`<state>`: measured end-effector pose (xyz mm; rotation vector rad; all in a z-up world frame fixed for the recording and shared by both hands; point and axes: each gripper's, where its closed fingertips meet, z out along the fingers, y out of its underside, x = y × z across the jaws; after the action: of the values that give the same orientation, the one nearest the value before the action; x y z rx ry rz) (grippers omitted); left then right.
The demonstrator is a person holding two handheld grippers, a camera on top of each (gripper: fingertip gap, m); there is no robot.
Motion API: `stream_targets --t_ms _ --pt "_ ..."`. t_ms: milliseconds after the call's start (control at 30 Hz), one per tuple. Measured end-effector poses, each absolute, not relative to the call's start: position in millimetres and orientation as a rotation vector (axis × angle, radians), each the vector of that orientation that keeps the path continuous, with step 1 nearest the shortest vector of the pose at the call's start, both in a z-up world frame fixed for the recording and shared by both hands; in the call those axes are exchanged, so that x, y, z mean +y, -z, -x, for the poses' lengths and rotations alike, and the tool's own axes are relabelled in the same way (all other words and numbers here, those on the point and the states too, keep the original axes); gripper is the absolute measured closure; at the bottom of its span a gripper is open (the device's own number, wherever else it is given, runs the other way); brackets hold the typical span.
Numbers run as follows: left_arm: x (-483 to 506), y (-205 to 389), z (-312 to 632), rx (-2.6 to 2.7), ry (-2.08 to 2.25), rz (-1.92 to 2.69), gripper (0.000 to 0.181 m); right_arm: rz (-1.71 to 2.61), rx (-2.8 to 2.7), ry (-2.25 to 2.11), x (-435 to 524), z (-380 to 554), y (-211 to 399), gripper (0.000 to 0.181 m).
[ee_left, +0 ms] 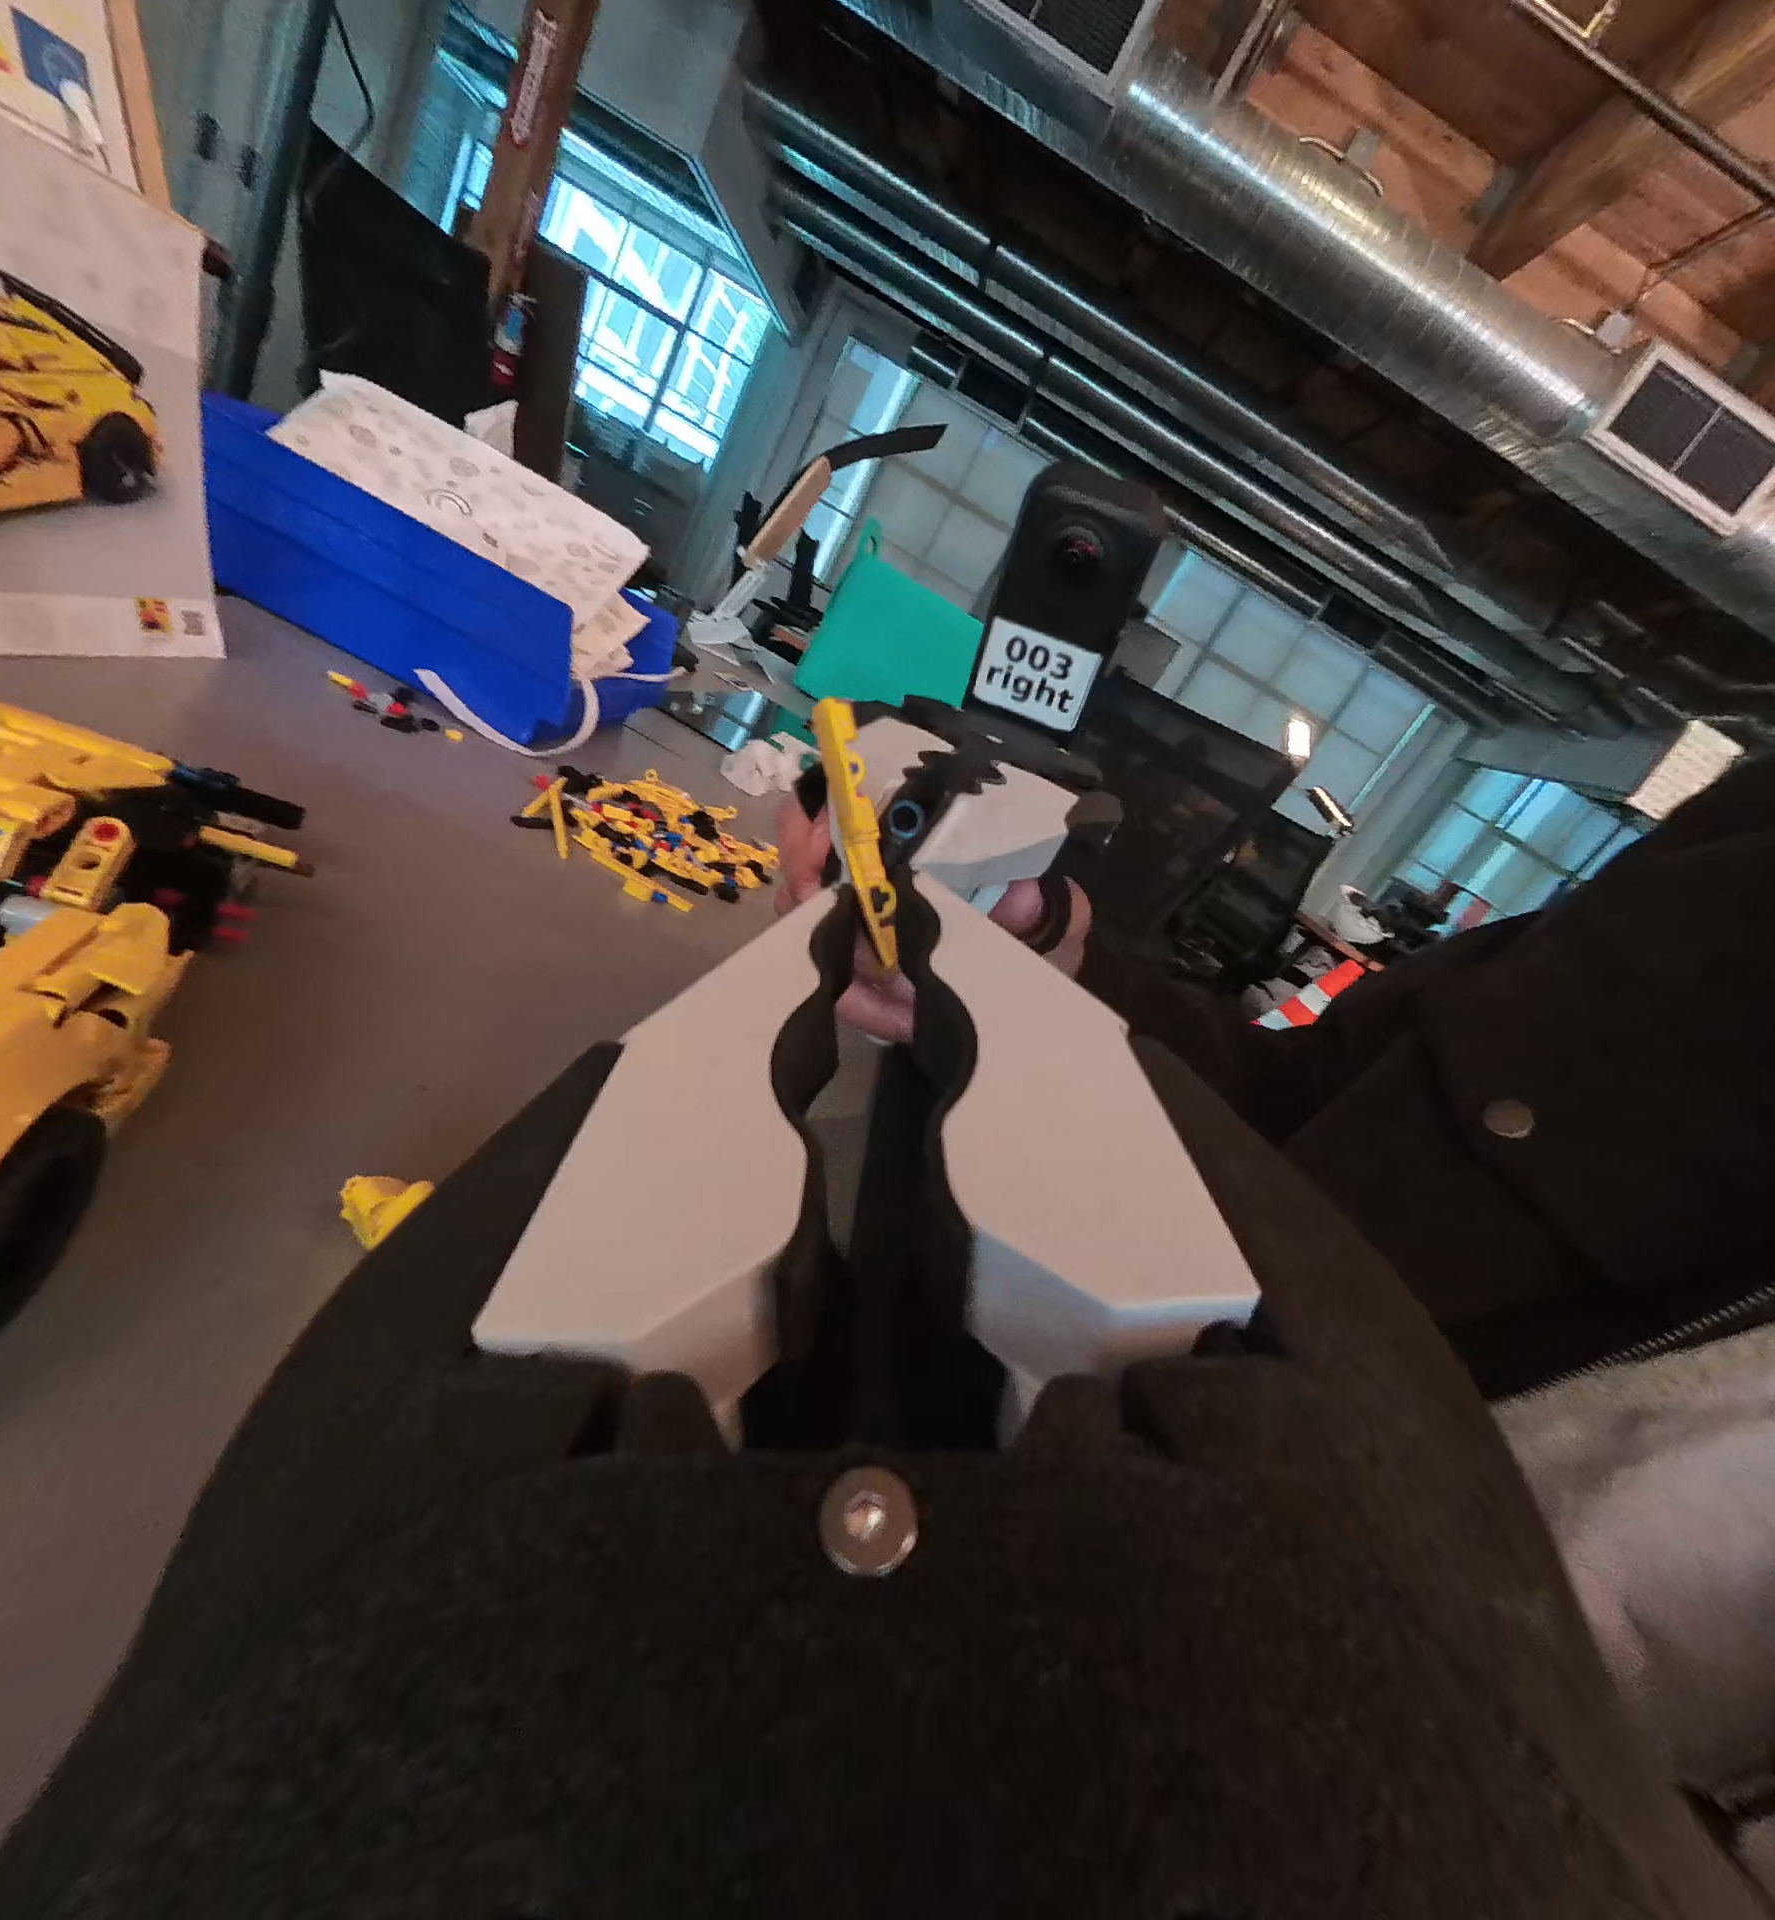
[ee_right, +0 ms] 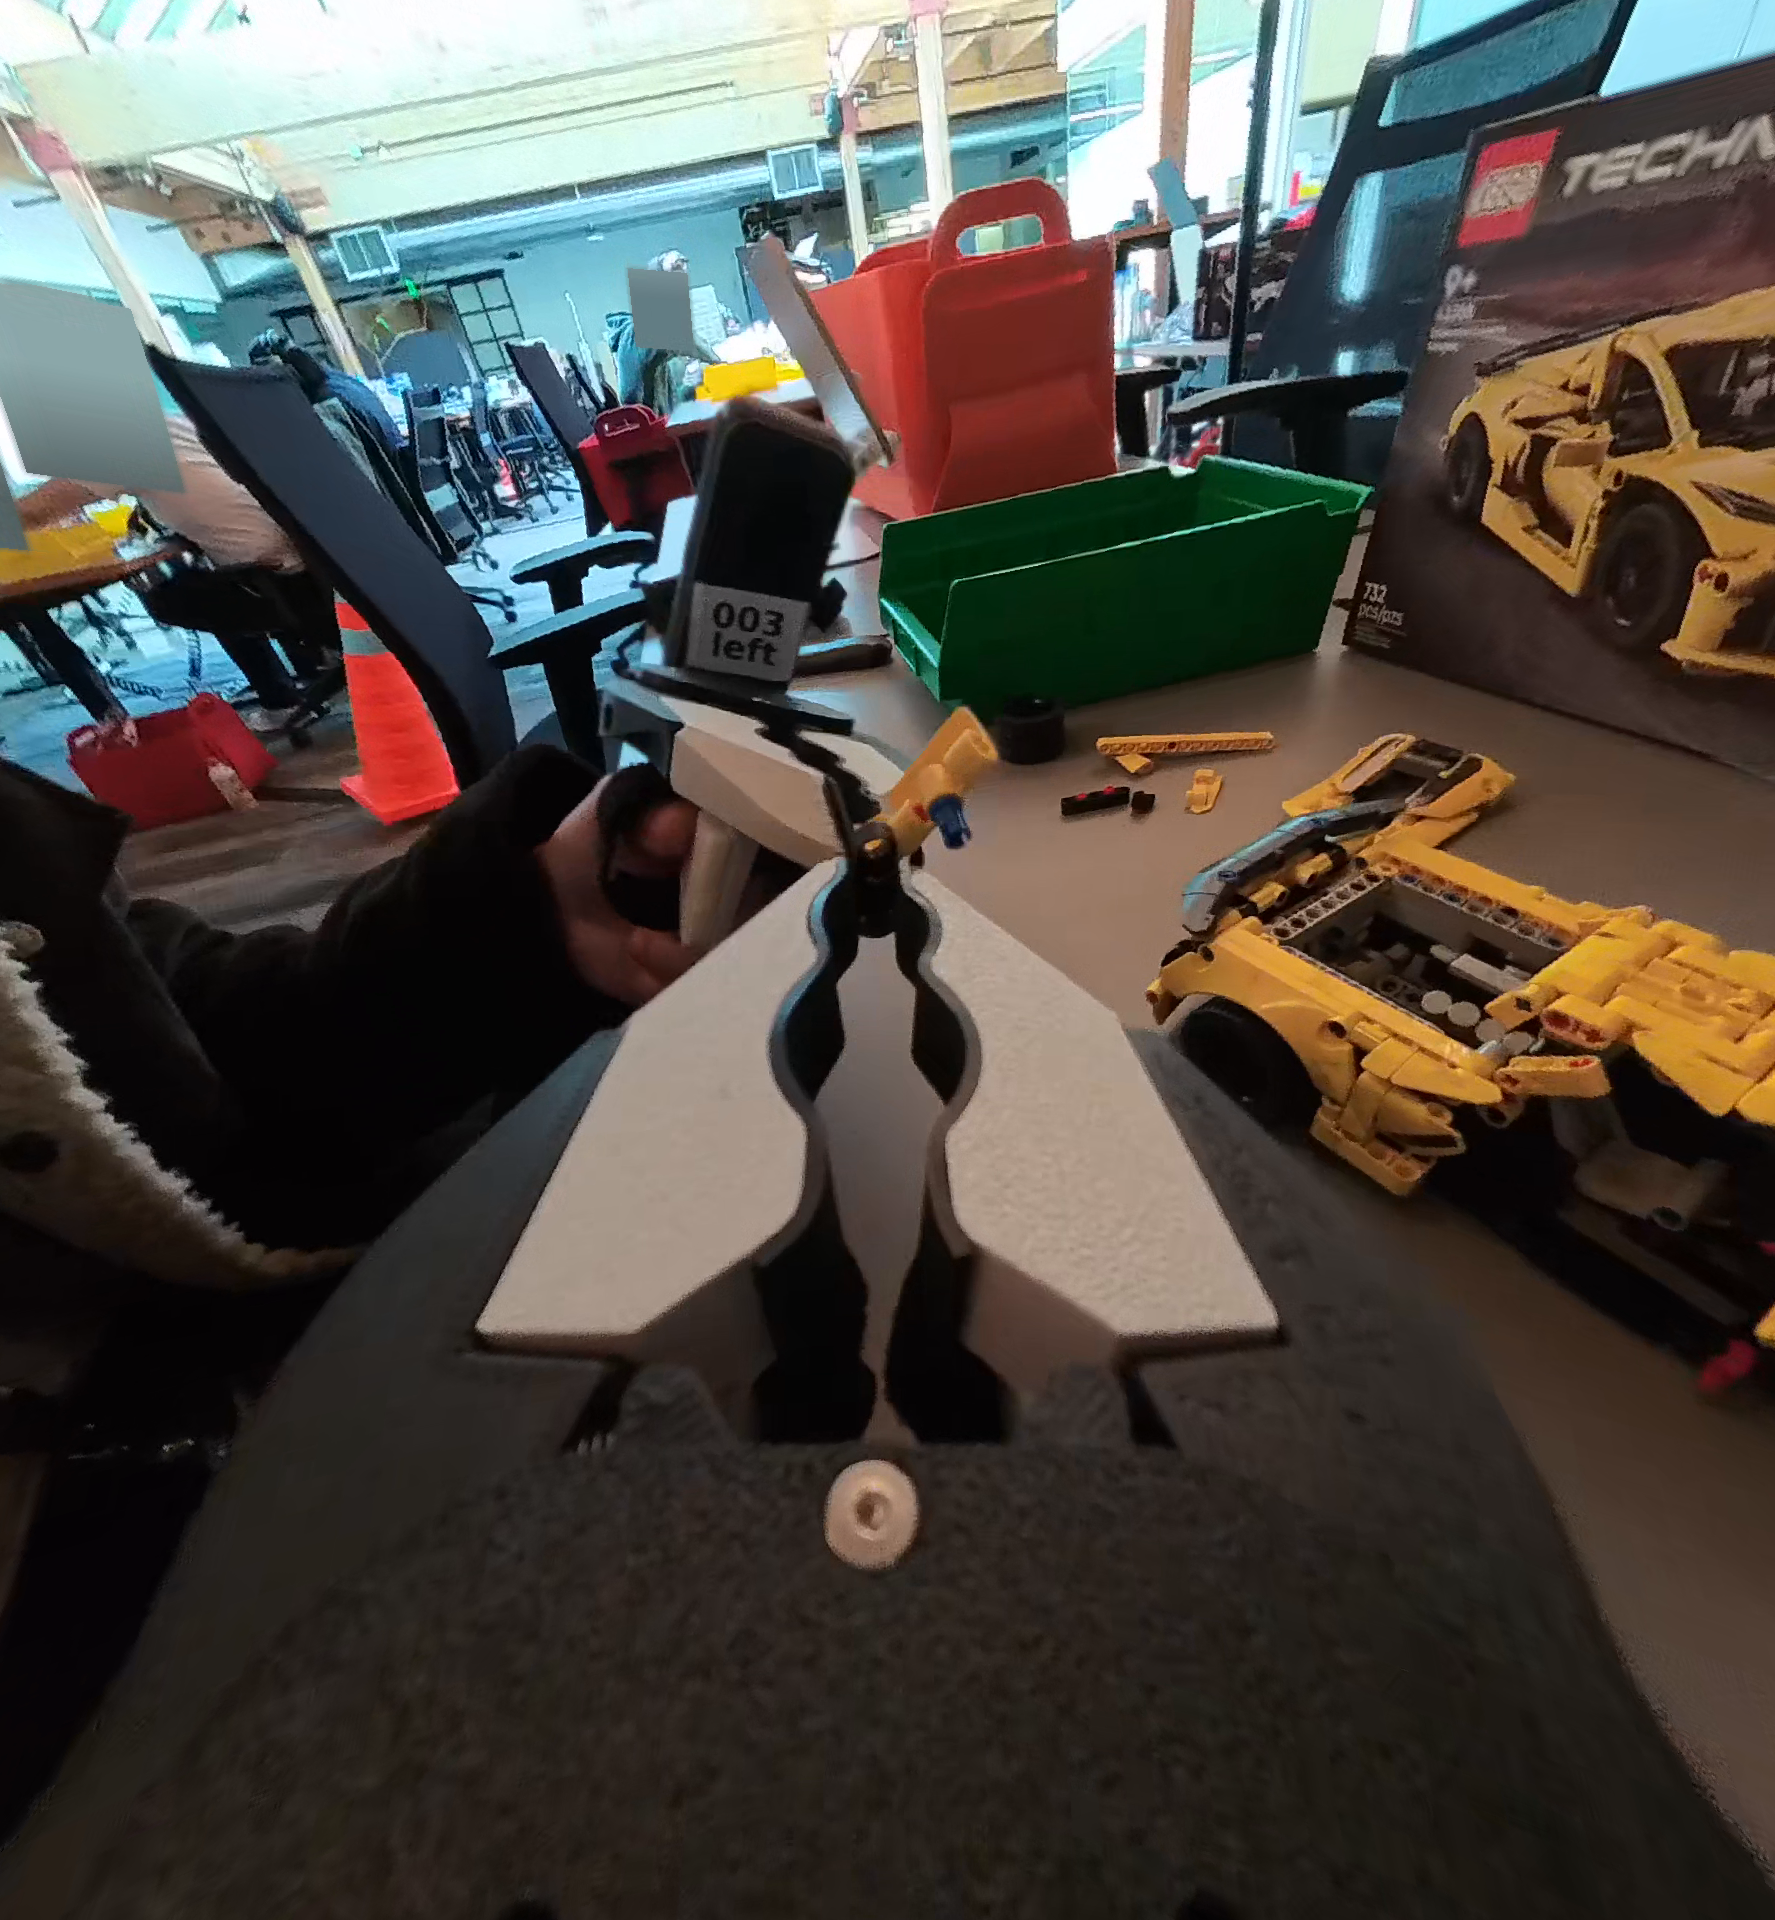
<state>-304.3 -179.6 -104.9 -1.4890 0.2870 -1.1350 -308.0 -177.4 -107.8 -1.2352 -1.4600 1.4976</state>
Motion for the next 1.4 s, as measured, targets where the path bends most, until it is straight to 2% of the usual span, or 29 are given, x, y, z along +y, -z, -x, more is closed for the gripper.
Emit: stream_targets --t_ms 133,233,300,400,500,567,600,667,767,900,1100,1300,1333,1400 --pt "-173 100 320 0.178 1.111 1.438 0.175 1.334 -1.382 -1.560 -160 306 117 0.176" --pt "-176 82 391 -0.102 1.143 1.237 0.175 1.480 -1.253 -1.619 -115 284 133 0.177" --pt "-174 86 383 -0.084 1.186 1.273 0.175 1.562 -1.257 -1.675 -105 273 142 0.176" --pt "-165 111 342 0.055 1.114 1.494 0.175 1.857 -1.413 -1.349 -79 255 195 0.176" --pt "-155 160 308 0.293 0.788 1.803 0.175 2.121 -1.581 -0.847 -47 210 260 0.174" --pt "-159 187 278 0.484 0.733 1.953 0.175 2.088 -1.638 -0.942 -60 202 255 0.174" --pt "-157 201 273 0.535 0.661 2.026 0.175 2.086 -1.643 -0.916 -56 194 255 0.171" --pt "-152 219 272 0.587 0.525 2.115 0.175 2.064 -1.669 -0.821 -41 173 254 0.153" --pt "-152 233 270 0.643 0.464 2.173 0.174 2.050 -1.546 -0.762 -5 137 236 0.150" --pt "-148 241 270 0.674 0.389 2.198 0.174 2.082 -1.219 -0.491 66 90 227 0.155" --pt "-149 250 269 0.733 0.316 2.223 0.173 2.058 -1.261 -0.214 82 91 244 0.158" --pt "-147 235 269 0.689 0.362 2.149 0.167 2.044 -1.290 -0.112 87 92 253 0.165" --pt "-147 232 268 0.686 0.371 2.133 0.167 2.044 -1.296 -0.117 87 93 255 0.175" --pt "-146 228 267 0.683 0.374 2.109 0.167 2.049 -1.312 -0.126 86 93 256 0.179"
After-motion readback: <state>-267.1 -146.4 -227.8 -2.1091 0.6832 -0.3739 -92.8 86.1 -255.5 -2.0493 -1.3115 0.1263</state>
